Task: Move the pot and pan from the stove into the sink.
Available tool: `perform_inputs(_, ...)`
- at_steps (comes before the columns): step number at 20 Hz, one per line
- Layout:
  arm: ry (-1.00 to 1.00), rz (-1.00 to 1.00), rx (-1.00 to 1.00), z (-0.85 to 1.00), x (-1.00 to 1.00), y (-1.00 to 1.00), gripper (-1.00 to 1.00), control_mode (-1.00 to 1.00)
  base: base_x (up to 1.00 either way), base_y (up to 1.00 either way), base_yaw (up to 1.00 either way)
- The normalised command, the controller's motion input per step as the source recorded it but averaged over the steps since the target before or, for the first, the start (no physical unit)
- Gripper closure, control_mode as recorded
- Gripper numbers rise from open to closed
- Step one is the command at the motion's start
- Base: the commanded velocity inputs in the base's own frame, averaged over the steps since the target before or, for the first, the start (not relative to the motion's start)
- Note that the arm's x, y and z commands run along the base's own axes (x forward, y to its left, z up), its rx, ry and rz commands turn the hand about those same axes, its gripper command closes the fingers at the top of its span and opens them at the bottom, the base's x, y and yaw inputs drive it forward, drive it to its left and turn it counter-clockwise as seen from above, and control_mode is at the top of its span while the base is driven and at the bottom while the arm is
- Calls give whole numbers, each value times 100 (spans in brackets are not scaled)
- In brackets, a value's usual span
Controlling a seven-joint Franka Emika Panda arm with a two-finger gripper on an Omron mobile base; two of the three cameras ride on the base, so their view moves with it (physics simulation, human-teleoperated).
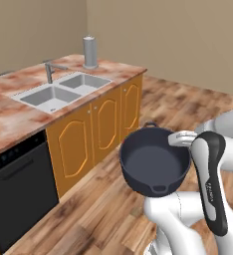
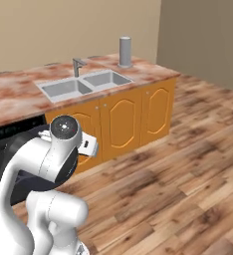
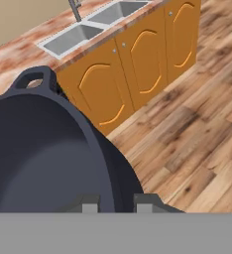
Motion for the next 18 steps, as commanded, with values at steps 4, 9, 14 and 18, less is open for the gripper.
perform_inputs(4,0,0,0,0,0,0,100,100,0,-1,44)
perform_inputs(9,0,0,0,0,0,0,100,100,0,-2,40)
perform_inputs(14,0,0,0,0,0,0,100,100,0,-6,39)
perform_inputs(18,0,0,0,0,0,0,100,100,0,-6,40)
